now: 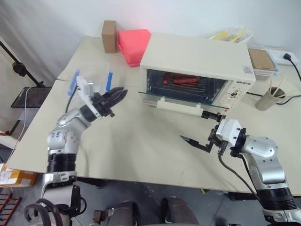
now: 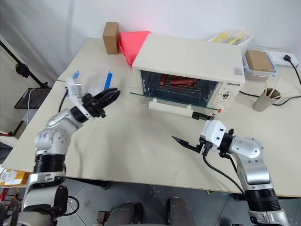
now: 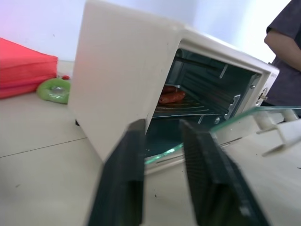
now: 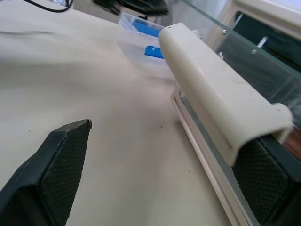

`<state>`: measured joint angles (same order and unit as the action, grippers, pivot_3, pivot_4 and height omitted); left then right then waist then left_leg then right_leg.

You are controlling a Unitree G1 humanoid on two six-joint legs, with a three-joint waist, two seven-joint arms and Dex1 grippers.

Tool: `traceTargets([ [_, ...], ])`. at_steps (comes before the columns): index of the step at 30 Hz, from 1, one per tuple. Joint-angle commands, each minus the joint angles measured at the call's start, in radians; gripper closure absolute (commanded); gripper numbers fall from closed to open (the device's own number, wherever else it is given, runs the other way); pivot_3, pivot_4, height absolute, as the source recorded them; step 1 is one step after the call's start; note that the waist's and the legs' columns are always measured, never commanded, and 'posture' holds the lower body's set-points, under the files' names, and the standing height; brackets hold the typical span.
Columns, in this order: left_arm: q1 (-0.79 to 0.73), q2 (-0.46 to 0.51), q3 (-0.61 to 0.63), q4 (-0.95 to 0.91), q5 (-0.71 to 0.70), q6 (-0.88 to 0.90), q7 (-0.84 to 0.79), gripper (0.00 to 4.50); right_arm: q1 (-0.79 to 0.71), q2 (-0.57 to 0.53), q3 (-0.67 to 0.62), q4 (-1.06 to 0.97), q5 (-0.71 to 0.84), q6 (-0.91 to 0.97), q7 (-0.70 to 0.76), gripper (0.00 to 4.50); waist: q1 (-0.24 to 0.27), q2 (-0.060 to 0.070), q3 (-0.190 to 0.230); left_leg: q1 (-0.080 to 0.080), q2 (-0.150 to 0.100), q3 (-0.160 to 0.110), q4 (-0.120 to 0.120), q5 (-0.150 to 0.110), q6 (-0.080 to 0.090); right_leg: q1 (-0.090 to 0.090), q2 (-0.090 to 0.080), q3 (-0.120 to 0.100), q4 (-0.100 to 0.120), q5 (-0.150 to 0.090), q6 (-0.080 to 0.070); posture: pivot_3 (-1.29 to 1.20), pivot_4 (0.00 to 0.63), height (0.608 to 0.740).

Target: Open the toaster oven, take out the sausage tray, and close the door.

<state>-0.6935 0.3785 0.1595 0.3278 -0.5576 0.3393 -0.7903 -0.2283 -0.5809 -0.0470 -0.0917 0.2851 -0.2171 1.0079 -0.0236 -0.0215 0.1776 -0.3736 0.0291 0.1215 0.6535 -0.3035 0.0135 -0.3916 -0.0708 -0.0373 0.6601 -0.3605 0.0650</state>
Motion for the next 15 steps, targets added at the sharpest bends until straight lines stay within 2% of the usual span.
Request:
traceTargets([
  [1, -0.134, -0.087, -0.051, 0.147, 0.087, -0.123, 0.016, 4.48, -0.009, -0.012, 0.003, -0.038, -0.005, -0.055, 0.006, 0.00, 0.010, -0.001, 0.001, -0.001, 0.000, -0.001, 0.002, 0.000, 0.000, 0.000, 0.000, -0.001, 0.000, 0.000, 0.000, 0.00, 0.150, 0.740],
  [4, -0.201, -0.135, -0.069, 0.262, 0.141, -0.223, -0.003, 4.48, 0.010, -0.022, 0.000, -0.044, -0.013, -0.067, 0.011, 0.00, 0.015, -0.001, 0.001, -0.002, 0.000, 0.000, 0.005, 0.000, 0.001, 0.000, 0.000, -0.001, 0.000, 0.000, 0.000, 0.00, 0.150, 0.740],
  [9, -0.218, -0.155, -0.095, 0.330, 0.158, -0.283, -0.123, 4.48, 0.049, -0.027, -0.021, -0.044, -0.023, -0.089, -0.011, 0.00, 0.007, -0.001, 0.002, -0.002, 0.001, 0.000, 0.003, -0.001, 0.001, -0.001, 0.000, -0.006, 0.001, 0.000, 0.000, 0.00, 0.150, 0.740],
  [15, -0.164, -0.132, -0.144, 0.330, 0.190, -0.306, -0.269, 4.48, 0.260, -0.025, -0.124, -0.059, -0.040, -0.136, -0.101, 0.00, 0.026, -0.001, 0.002, -0.003, 0.000, -0.002, 0.005, -0.001, 0.001, 0.001, -0.003, -0.008, 0.001, 0.000, 0.000, 0.00, 0.150, 0.740],
])
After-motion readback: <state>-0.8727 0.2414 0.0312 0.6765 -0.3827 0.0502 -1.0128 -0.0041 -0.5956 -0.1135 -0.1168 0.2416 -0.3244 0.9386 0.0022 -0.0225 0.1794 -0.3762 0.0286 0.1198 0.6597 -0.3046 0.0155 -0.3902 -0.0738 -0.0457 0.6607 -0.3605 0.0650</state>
